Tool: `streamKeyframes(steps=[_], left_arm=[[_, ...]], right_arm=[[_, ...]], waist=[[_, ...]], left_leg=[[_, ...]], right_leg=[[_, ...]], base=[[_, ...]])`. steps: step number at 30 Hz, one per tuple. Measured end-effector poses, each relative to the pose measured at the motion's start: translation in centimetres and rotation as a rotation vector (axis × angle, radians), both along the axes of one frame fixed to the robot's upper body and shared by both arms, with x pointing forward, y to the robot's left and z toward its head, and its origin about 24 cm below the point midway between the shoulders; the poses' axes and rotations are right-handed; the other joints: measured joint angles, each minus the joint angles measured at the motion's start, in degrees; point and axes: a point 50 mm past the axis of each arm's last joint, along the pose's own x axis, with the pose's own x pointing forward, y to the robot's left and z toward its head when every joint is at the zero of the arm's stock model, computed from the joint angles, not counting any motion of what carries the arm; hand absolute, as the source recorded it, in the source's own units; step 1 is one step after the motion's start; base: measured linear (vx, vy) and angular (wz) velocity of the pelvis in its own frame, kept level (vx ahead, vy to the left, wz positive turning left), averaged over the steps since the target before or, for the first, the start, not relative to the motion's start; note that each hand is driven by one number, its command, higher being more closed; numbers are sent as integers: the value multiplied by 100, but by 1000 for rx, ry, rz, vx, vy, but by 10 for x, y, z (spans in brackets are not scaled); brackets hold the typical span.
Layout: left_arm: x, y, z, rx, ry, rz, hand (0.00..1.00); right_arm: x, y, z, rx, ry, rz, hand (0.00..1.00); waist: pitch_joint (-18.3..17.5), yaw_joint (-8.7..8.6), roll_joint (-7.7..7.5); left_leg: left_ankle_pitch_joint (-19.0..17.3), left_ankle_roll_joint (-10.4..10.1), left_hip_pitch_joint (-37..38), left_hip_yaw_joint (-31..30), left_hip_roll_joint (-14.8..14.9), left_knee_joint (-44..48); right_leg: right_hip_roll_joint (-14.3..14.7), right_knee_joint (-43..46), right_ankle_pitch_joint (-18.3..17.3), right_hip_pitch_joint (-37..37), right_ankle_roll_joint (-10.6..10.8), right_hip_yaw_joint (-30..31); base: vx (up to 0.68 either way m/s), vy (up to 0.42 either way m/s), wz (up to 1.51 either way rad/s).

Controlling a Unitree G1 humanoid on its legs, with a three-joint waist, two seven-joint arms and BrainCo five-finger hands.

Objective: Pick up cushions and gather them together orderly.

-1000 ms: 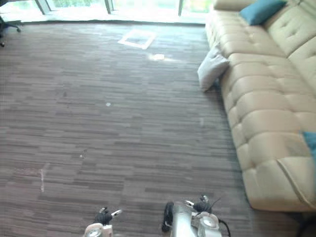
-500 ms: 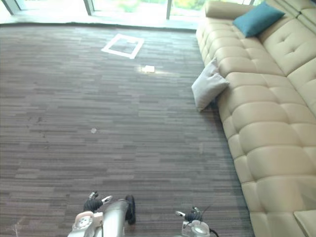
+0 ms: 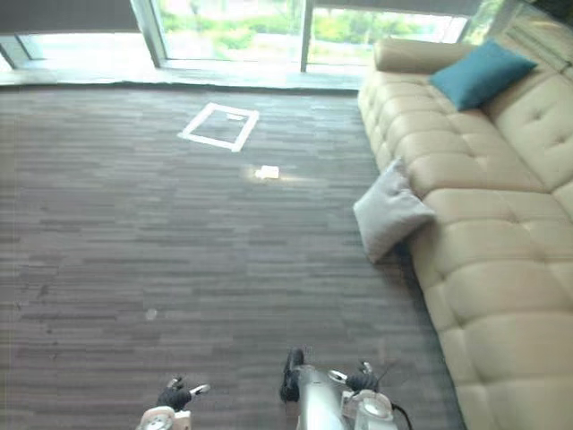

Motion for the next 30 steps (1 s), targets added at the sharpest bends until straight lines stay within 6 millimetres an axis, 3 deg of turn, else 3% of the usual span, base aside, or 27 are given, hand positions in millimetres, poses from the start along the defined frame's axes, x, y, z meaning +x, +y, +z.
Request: streamKeyframes(steps=[1,2,3,4,6,8,9,11,12,13,14,16,18,19,21,23,27,28,29,30], left_arm=[[0,-2,0,-13,-7,24,0],[3,-1,2,-13,-24,36,0],[4,2,3,-6,-31,38,0],[6,9,5,15,-41,39,0],[15,21,12,52,-86,34,0],[19,21,14,48,-104,38,0],[25,17,16,38,-122,37,0],[26,13,16,29,-131,40,0],[26,11,16,25,-135,37,0],[24,10,15,22,-131,41,0],[24,11,15,22,-132,44,0],[24,15,15,36,-120,38,0],[23,21,15,50,-109,51,0],[21,22,14,51,-95,50,0],[16,21,11,47,-65,51,0],[11,21,7,46,-38,45,0],[8,18,4,36,-13,38,0],[7,16,3,36,-2,19,0],[5,14,2,35,9,2,0],[4,13,2,33,13,-2,0]], right_arm=[[1,2,0,4,3,9,0],[1,4,-1,3,9,20,0],[-1,5,-2,9,19,21,0],[-3,10,-4,25,35,21,0],[-6,20,-8,50,67,39,0],[-6,22,-9,53,68,36,0],[-4,21,-8,44,65,30,0],[-7,19,-9,35,73,24,0],[-13,15,-10,23,85,17,0],[-18,17,-11,28,94,10,0],[-18,22,-12,41,95,9,0],[-16,29,-10,56,73,15,0],[-14,33,-9,66,58,11,0],[-13,31,-8,62,50,14,0],[-13,31,-6,53,36,23,0],[-10,29,-5,45,26,40,0],[0,22,-2,20,12,66,0],[2,18,-1,10,6,70,0],[0,16,-1,6,14,69,0],[-4,15,-3,11,20,52,0]], waist=[[-1,22,107],[38,48,135],[73,74,90],[166,113,-57],[197,154,-357],[208,226,-352],[239,333,-317],[233,353,-277],[203,382,-199],[101,482,-205],[41,489,-264],[-27,464,-461],[51,474,-600],[62,453,-588],[50,384,-574],[40,384,-546],[73,330,-390],[108,256,-329],[109,163,-326],[101,124,-339]], left_leg=[[545,-114,-559,-126,301,1262],[472,-227,-1035,14,662,2427],[383,-238,-1188,74,738,2744],[194,-153,-1422,222,732,2975],[-215,103,-2281,525,422,2364],[-343,180,-2694,458,188,1502],[-215,179,-3069,53,-195,256],[206,124,-3229,-298,-452,-717],[926,124,-3283,-521,-504,-1300],[1463,221,-3261,-499,-503,-1128],[1299,302,-3269,-400,-546,-985],[956,399,-3118,-11,-528,-987],[586,511,-2568,401,-625,-978],[410,548,-2229,532,-639,-987],[230,556,-1704,647,-627,-1137],[232,552,-1062,910,-566,-1761],[260,480,-498,1311,-389,-2318],[260,479,-359,1402,-334,-2420],[265,452,-209,1410,-360,-2515],[241,310,-114,1409,-391,-2546]], right_leg=[[245,-120,-146,275,-89,71],[508,-335,-299,746,-149,151],[570,-444,-365,1008,-201,201],[620,-710,-425,1504,-233,358],[608,-1443,-392,2353,-176,832],[598,-1648,-382,2588,-158,1075],[506,-1767,-486,2853,3,1381],[443,-1857,-611,3059,194,1623],[445,-1915,-783,3253,402,1879],[381,-1889,-911,3337,501,2043],[293,-1834,-954,3358,565,2130],[31,-608,-968,2721,600,2262],[-464,1771,-529,1719,1009,2036],[-676,2434,-520,1513,1001,1794],[-911,2872,-559,1321,959,1275],[-1007,2377,-840,989,856,568],[-751,814,-772,382,773,-275],[-607,380,-573,248,712,-375],[-430,-169,-155,239,580,-365],[-385,-388,94,256,470,-315]], base=[[716,-211,-32],[739,-192,-43],[701,-140,-49],[639,-135,-52],[655,-134,-79],[597,14,-97],[520,87,-106],[463,182,-103],[627,344,-127],[528,324,-112],[565,315,-88],[486,245,-80],[547,350,-97],[434,265,-60],[349,154,-29],[380,116,-36],[391,30,-51],[404,-34,-31],[502,-72,-16],[575,-131,-4]])
